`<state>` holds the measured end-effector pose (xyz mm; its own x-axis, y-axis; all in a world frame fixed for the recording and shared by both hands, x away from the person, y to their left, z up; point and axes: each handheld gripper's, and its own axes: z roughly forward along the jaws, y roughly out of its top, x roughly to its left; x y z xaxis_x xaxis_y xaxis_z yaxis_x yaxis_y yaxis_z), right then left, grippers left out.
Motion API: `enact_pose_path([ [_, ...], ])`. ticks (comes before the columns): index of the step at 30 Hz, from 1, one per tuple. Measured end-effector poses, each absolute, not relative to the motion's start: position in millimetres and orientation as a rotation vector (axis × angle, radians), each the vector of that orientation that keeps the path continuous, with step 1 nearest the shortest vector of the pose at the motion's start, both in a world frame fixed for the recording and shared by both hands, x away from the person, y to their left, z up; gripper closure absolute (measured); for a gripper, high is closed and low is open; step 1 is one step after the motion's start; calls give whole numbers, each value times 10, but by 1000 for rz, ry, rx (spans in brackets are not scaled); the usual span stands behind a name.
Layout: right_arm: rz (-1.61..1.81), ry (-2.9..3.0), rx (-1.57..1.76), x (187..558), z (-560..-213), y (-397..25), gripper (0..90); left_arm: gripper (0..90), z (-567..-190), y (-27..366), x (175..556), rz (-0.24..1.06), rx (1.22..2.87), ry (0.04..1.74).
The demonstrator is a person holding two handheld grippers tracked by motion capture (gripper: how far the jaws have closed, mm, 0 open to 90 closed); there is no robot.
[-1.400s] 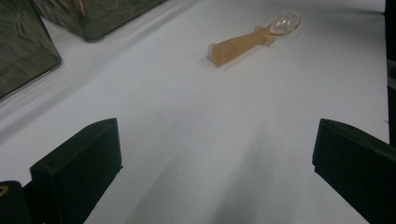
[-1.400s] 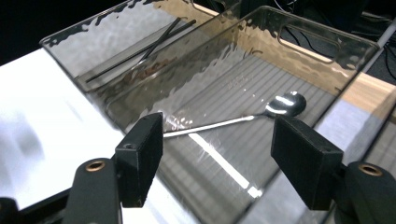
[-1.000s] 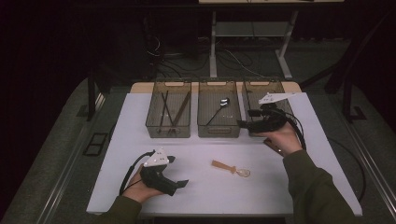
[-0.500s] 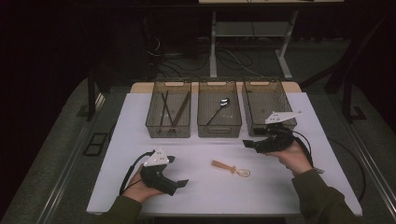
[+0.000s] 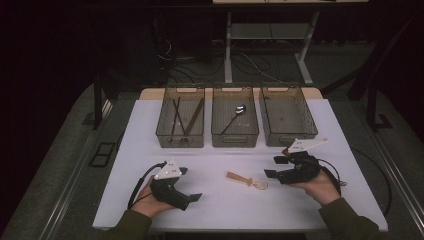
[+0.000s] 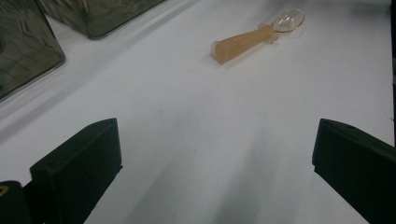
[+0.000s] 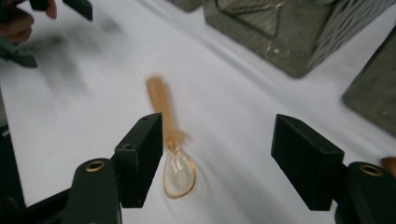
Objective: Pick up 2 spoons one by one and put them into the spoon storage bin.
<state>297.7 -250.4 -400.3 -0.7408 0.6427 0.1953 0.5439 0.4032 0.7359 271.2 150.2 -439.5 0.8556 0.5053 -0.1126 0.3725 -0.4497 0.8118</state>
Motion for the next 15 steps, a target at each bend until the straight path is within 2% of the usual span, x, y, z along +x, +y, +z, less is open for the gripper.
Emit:
enact_pose_path([
  [15,1225,2646,1076,2901,-4242,-2384,425,5,-4395,1502,2716,178,2115,624],
])
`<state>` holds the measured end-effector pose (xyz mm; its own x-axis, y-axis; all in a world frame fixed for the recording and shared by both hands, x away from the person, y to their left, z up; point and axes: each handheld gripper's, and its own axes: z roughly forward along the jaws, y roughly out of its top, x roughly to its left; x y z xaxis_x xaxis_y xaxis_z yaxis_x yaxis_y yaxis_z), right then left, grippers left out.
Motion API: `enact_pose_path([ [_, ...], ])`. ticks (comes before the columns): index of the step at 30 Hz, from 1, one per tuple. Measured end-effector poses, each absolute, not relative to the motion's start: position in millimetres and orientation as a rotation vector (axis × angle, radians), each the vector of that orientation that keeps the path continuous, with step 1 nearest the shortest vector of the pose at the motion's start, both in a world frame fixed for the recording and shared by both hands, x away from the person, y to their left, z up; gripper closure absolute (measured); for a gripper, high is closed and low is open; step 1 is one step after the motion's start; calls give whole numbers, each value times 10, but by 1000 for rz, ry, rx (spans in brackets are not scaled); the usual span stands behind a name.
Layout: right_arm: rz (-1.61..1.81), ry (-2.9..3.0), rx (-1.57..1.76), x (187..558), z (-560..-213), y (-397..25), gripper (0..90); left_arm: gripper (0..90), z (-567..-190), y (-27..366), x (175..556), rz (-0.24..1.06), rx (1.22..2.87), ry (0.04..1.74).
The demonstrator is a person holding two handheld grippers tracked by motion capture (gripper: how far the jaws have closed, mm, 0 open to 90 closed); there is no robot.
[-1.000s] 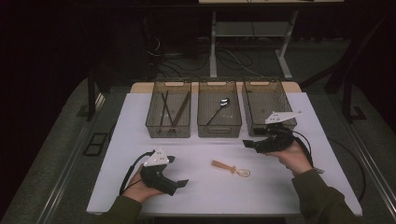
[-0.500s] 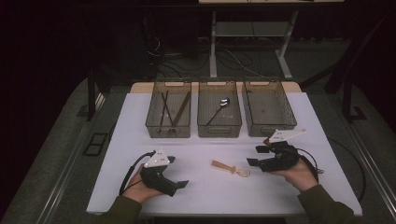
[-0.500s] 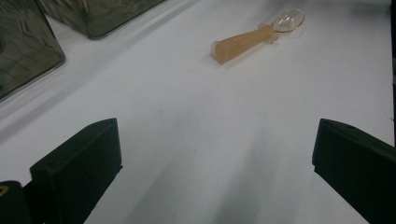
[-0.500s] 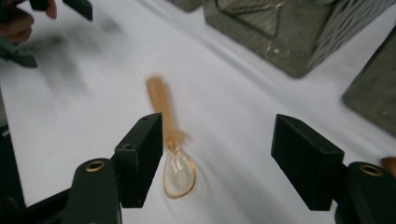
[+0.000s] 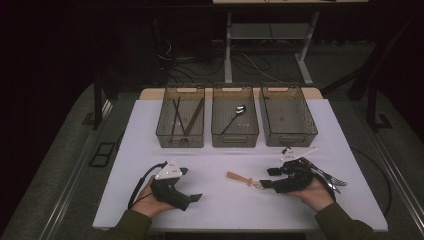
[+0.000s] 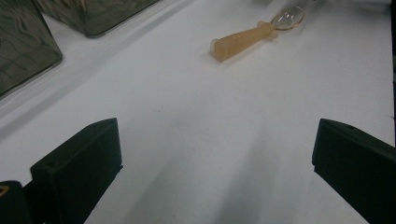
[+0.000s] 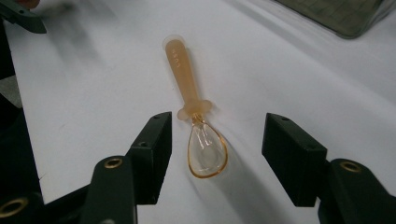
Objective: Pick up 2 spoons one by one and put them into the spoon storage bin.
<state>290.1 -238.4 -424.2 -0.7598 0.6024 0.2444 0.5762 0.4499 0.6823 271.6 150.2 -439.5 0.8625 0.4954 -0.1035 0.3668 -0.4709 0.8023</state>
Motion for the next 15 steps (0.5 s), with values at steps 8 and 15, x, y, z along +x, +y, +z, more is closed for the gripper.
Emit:
enact_pose_path([
  [8,1182,2685,1062,2909,-4313,-2311,448,6,-4397,1499,2715,177,2117,624],
  [15,1158,2703,1068,2921,-4344,-2288,493,6,-4399,1495,2713,176,2114,626],
])
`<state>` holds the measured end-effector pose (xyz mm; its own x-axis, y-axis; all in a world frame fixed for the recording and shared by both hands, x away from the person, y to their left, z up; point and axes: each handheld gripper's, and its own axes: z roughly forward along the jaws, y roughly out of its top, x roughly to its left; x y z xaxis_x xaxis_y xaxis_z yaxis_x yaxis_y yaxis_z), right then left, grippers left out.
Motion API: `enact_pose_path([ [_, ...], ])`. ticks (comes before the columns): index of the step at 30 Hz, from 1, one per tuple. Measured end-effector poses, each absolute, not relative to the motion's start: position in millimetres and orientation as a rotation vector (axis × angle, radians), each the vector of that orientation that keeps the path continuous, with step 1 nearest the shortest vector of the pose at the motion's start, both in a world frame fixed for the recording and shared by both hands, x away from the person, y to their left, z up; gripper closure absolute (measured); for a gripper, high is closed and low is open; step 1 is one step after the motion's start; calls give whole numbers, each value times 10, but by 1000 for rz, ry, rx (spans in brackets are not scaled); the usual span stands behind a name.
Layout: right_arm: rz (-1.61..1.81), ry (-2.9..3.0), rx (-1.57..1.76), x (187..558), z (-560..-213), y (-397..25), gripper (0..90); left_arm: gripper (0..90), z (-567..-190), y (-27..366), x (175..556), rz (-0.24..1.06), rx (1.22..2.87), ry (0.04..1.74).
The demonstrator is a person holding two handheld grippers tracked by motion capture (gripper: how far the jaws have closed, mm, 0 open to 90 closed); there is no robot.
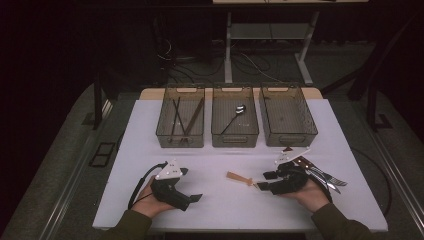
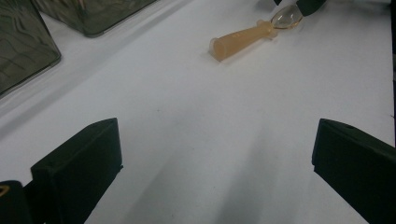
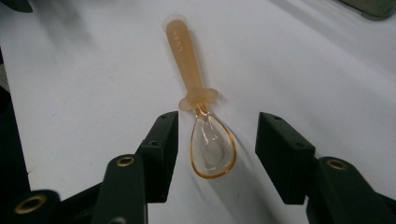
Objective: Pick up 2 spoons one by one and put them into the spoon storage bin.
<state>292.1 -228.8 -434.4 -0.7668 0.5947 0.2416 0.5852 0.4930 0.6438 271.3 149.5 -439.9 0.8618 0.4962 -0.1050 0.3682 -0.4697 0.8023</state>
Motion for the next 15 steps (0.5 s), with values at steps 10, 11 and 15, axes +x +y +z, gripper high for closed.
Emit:
enact_pose_path([
  [10,1129,2742,1064,2929,-4397,-2255,577,9,-4402,1492,2713,179,2112,629],
  [11,1126,2744,1067,2930,-4399,-2254,582,9,-4401,1492,2713,179,2111,628],
  [15,1111,2751,1060,2935,-4409,-2254,609,9,-4402,1491,2712,179,2112,629],
])
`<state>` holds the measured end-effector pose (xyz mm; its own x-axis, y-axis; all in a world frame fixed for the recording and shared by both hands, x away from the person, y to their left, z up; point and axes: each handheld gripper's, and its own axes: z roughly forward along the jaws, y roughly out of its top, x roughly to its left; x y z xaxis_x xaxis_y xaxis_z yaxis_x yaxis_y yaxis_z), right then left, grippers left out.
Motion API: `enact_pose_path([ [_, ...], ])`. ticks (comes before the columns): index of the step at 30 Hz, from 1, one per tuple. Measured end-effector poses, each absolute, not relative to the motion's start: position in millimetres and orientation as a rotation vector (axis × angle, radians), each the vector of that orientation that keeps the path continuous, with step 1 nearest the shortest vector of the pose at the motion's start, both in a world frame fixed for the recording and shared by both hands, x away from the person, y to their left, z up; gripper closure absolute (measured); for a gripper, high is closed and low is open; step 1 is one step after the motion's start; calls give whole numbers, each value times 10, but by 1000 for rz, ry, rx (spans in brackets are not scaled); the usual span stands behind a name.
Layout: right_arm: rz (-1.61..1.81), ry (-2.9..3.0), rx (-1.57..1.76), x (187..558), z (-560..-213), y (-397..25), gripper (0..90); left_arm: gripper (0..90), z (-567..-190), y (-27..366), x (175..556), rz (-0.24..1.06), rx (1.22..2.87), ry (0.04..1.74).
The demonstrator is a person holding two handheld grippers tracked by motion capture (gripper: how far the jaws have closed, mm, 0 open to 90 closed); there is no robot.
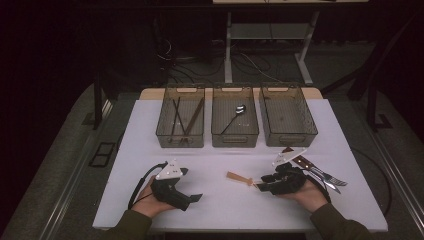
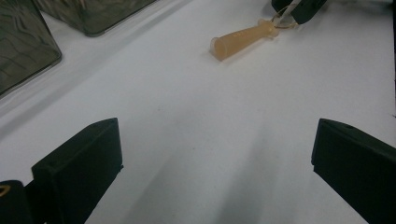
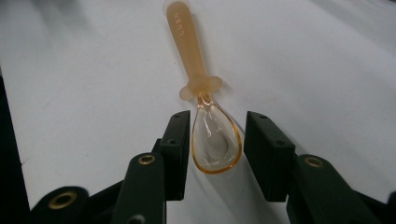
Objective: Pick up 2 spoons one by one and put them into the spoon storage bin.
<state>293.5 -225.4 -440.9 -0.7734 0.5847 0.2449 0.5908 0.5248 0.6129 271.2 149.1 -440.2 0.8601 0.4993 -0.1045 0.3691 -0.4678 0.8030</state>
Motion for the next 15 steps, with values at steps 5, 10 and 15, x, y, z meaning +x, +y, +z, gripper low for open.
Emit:
enact_pose_path([
  [5,-1079,-2766,-1032,2922,-4427,-2229,639,9,-4404,1489,2712,180,2112,630],
  [10,-1074,-2782,-1018,2911,-4425,-2219,649,9,-4404,1488,2711,179,2112,629],
  [15,-1082,-2746,-1023,2928,-4429,-2237,626,9,-4405,1484,2708,178,2103,637],
])
